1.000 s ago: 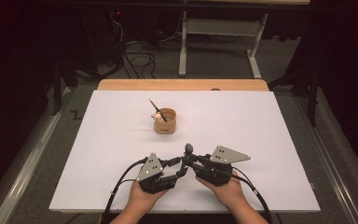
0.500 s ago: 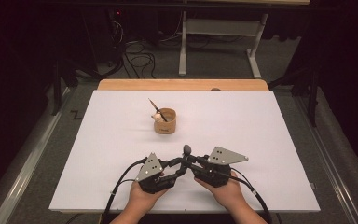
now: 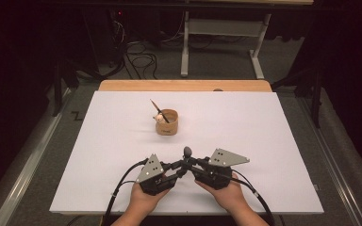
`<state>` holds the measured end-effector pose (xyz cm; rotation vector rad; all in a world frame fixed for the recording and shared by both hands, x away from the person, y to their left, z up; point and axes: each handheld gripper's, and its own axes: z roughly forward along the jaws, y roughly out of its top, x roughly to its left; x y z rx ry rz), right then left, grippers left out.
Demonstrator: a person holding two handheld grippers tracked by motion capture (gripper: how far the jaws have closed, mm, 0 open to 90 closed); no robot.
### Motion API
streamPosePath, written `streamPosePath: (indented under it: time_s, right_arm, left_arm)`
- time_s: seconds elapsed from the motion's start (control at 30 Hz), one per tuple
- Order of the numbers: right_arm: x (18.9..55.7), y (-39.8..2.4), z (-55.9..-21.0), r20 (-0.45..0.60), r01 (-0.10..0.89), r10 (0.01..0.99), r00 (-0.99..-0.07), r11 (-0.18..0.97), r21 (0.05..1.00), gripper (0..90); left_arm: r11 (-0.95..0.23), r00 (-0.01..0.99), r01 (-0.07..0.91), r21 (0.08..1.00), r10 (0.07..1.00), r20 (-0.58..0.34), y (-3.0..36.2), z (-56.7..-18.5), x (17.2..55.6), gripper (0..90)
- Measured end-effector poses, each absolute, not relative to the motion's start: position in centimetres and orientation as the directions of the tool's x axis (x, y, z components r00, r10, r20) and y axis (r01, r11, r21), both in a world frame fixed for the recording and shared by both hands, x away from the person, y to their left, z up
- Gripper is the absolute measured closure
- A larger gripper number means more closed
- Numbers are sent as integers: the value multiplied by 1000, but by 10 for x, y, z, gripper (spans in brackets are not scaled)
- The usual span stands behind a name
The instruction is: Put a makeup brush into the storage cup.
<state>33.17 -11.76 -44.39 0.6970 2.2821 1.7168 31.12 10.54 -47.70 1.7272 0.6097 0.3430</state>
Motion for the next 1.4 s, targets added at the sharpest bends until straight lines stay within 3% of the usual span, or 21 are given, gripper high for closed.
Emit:
streamPosePath:
  time_s: [0.23,0.9,1.4]
  right_arm:
    - [332,-117,-444,123,250,478,-870,212,945,796]
    - [334,-118,-445,160,280,475,-866,195,940,782]
    - [337,-120,-445,189,296,456,-870,176,939,647]
  left_arm:
    - [-147,820,220,964,563,-102,106,-478,312,769]
    - [-156,822,202,967,563,-81,105,-478,311,793]
    - [-155,821,205,966,565,-83,106,-478,311,793]
